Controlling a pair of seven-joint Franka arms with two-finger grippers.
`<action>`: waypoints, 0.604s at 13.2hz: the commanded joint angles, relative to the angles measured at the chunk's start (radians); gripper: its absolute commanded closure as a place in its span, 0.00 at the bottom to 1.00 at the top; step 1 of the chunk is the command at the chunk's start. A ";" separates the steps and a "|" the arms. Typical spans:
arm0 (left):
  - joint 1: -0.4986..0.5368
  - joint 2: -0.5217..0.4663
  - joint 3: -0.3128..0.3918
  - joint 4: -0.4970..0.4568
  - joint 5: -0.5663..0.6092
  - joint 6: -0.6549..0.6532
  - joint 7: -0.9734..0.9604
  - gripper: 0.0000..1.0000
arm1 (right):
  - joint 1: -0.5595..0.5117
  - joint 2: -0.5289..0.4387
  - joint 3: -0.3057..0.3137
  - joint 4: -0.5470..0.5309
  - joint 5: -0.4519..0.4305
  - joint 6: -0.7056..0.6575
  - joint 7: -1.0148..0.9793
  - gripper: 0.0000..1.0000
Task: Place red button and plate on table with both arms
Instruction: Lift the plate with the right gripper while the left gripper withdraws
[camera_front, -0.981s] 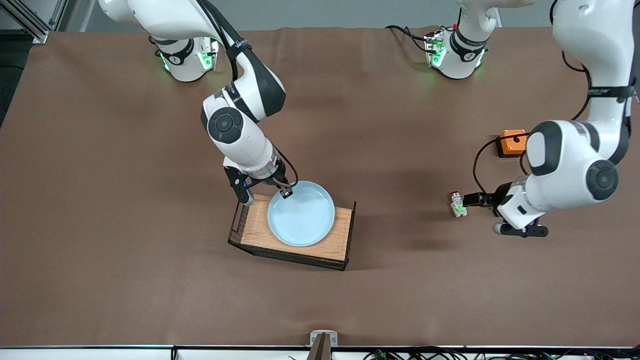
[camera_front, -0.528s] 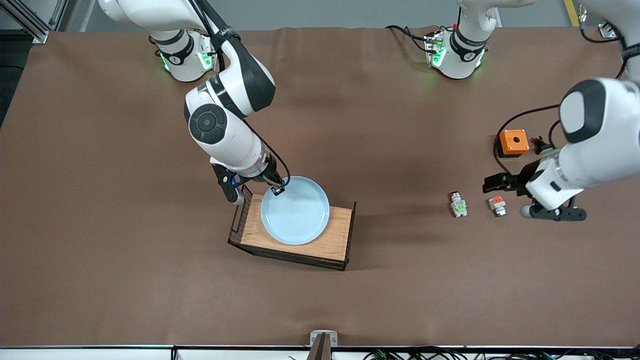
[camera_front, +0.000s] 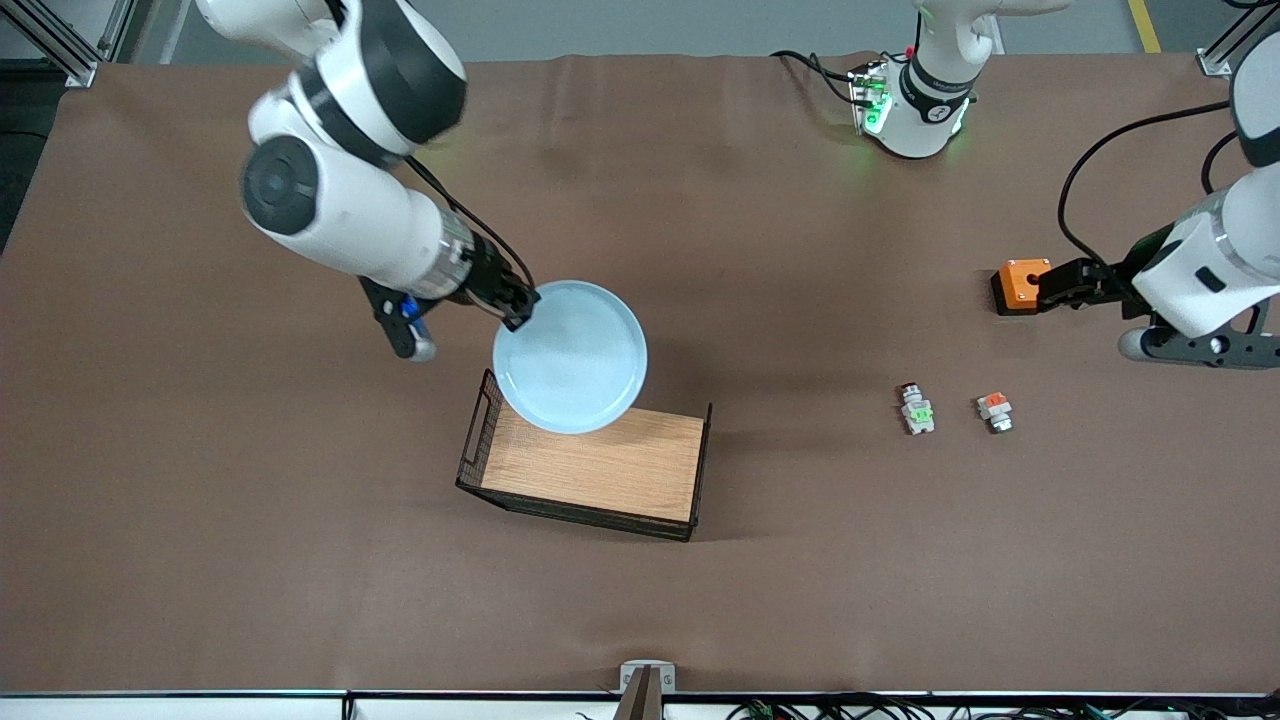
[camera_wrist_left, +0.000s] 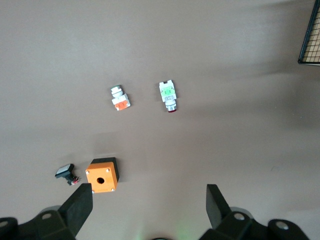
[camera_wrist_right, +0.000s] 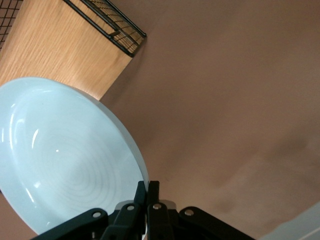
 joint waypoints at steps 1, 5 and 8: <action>0.002 -0.056 -0.008 -0.002 0.019 -0.039 -0.015 0.00 | -0.073 -0.074 0.005 -0.011 0.028 -0.133 -0.141 1.00; 0.008 -0.174 -0.022 -0.103 0.011 -0.027 -0.019 0.00 | -0.228 -0.143 -0.003 -0.026 0.029 -0.314 -0.429 1.00; 0.010 -0.243 -0.019 -0.191 -0.009 0.023 -0.012 0.00 | -0.260 -0.174 -0.120 -0.091 0.026 -0.354 -0.688 1.00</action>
